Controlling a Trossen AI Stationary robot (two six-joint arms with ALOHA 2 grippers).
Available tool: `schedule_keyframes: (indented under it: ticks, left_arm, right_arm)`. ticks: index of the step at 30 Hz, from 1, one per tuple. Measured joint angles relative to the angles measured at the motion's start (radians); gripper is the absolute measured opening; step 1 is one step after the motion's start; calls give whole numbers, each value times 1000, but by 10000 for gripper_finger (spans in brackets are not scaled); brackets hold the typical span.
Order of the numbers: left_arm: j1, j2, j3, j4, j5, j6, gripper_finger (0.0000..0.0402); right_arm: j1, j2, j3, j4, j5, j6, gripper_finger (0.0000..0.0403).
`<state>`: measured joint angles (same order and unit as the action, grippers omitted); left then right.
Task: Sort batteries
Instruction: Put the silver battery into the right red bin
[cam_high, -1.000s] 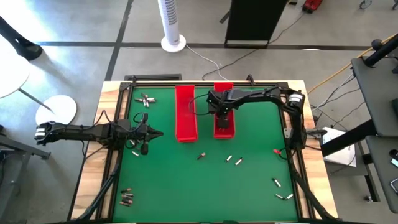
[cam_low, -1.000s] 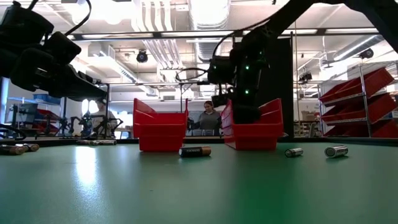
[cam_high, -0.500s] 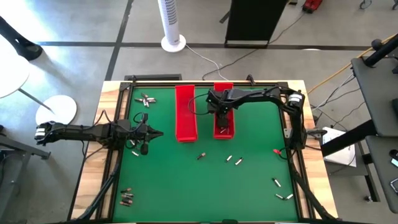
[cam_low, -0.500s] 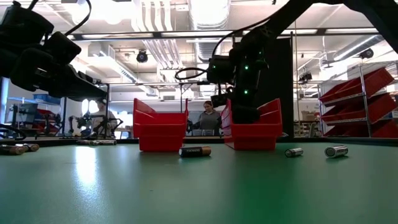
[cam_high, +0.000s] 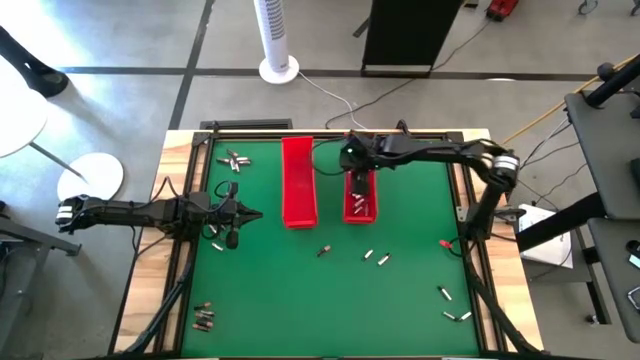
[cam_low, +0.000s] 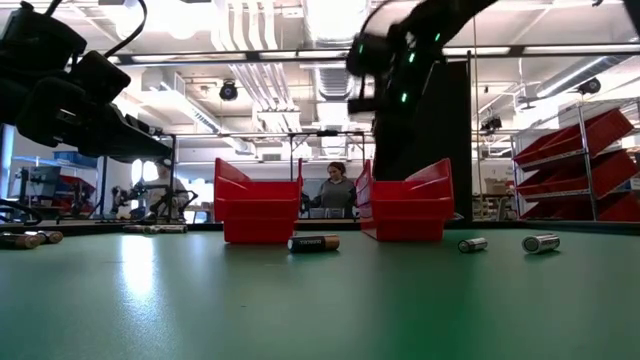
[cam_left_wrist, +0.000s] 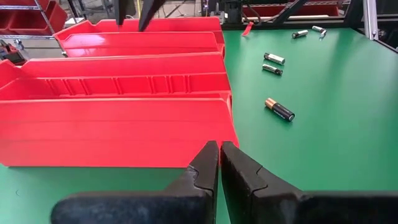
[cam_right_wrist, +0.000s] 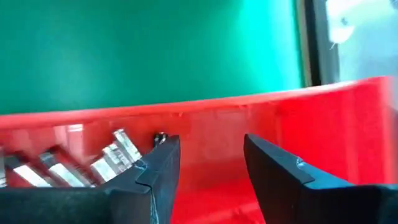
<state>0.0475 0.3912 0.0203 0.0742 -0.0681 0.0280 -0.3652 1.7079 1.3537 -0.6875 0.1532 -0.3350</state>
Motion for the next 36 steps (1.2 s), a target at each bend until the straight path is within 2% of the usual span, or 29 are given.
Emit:
schedule_keyframes:
  ticks: [5, 9, 14, 21, 25, 30, 36]
  left_arm:
    - [0, 0, 0, 0, 0, 0, 0]
    - [0, 0, 0, 0, 0, 0, 0]
    - [0, 0, 0, 0, 0, 0, 0]
    - [0, 0, 0, 0, 0, 0, 0]
    - [0, 0, 0, 0, 0, 0, 0]
    - [0, 0, 0, 0, 0, 0, 0]
    - [0, 0, 0, 0, 0, 0, 0]
  right_arm:
    - [92, -141, -13, -27, -87, 60, 172]
    - [213, -243, -88, -20, -172, 104, 158]
    - [376, -350, -286, 101, -189, 193, 136]
    - [551, -446, -617, 407, -185, 371, 124]
    - [601, -463, -751, 573, -181, 433, 134]
    - [617, -462, -879, 781, -180, 433, 150]
    - [616, -464, -958, 832, -190, 414, 163]
